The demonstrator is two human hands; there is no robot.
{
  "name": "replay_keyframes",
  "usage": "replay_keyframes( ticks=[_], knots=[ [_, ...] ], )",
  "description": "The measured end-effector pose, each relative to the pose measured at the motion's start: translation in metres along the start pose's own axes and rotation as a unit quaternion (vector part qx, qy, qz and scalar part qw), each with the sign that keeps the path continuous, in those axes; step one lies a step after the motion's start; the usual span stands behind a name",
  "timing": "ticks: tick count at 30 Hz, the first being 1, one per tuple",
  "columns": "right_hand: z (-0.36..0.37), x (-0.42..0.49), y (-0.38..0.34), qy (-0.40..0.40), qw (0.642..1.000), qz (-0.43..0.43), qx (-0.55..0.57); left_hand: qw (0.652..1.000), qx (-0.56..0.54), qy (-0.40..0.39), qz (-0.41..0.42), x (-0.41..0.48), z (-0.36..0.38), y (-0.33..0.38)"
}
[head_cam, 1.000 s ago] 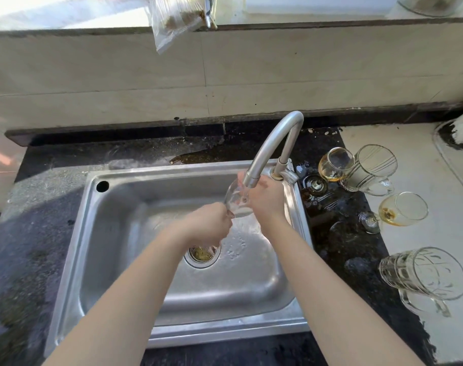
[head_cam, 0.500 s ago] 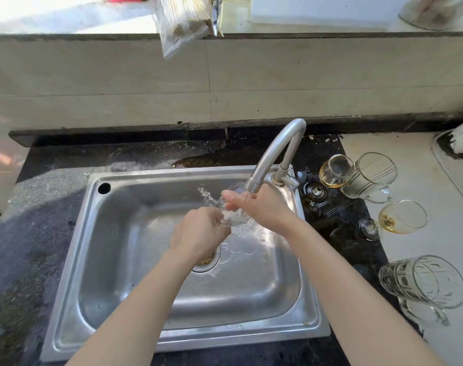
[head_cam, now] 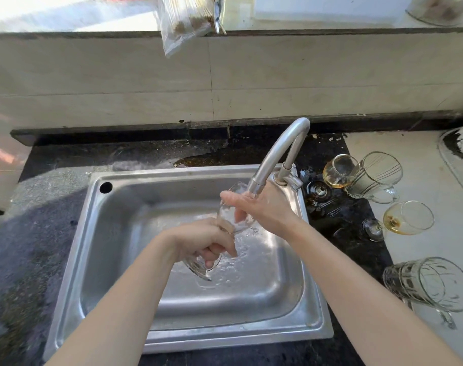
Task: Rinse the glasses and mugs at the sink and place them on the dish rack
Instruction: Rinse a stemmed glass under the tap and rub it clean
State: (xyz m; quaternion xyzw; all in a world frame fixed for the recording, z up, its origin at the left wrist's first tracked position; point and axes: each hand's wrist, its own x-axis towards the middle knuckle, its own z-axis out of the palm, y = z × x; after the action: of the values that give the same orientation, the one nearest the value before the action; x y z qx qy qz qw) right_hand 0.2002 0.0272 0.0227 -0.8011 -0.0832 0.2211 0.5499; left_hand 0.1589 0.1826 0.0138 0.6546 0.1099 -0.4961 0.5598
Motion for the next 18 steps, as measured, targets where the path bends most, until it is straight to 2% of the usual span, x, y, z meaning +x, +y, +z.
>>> replay_keyframes(
  ticks=[2,4,5,6,7,8,9,11,12,14,18],
  knots=[
    [0.004,0.003,0.006,0.036,0.998,0.041,0.024,0.999,0.027,0.026,-0.001,0.002,0.0,0.001],
    [0.007,0.014,0.017,0.115,0.989,0.077,0.047,0.985,0.132,0.108,0.017,0.007,0.008,0.005],
    [0.008,0.021,0.024,0.153,0.983,0.089,0.047,0.956,0.239,0.168,0.03,0.011,0.013,0.006],
    [0.009,0.026,0.03,0.187,0.976,0.097,0.046,0.91,0.346,0.226,0.046,0.014,0.017,0.006],
    [0.009,0.03,0.033,0.211,0.971,0.104,0.049,0.876,0.396,0.268,0.066,0.016,0.021,0.007],
    [0.009,0.032,0.035,0.221,0.967,0.109,0.06,0.874,0.39,0.276,0.084,0.017,0.022,0.005],
    [0.008,0.034,0.038,0.215,0.967,0.11,0.082,0.901,0.337,0.253,0.098,0.016,0.021,0.004],
    [0.004,0.032,0.04,0.164,0.971,0.108,0.133,0.972,0.147,0.159,0.089,0.01,0.015,0.004],
    [0.003,0.03,0.043,0.132,0.974,0.101,0.153,0.989,0.069,0.112,0.075,0.006,0.012,0.005],
    [0.003,0.024,0.049,0.089,0.975,0.097,0.177,0.996,-0.012,0.066,0.052,0.002,0.008,0.007],
    [0.007,0.021,0.06,0.13,0.942,0.164,0.262,0.979,-0.132,0.156,0.02,0.007,0.009,0.015]
  ],
)
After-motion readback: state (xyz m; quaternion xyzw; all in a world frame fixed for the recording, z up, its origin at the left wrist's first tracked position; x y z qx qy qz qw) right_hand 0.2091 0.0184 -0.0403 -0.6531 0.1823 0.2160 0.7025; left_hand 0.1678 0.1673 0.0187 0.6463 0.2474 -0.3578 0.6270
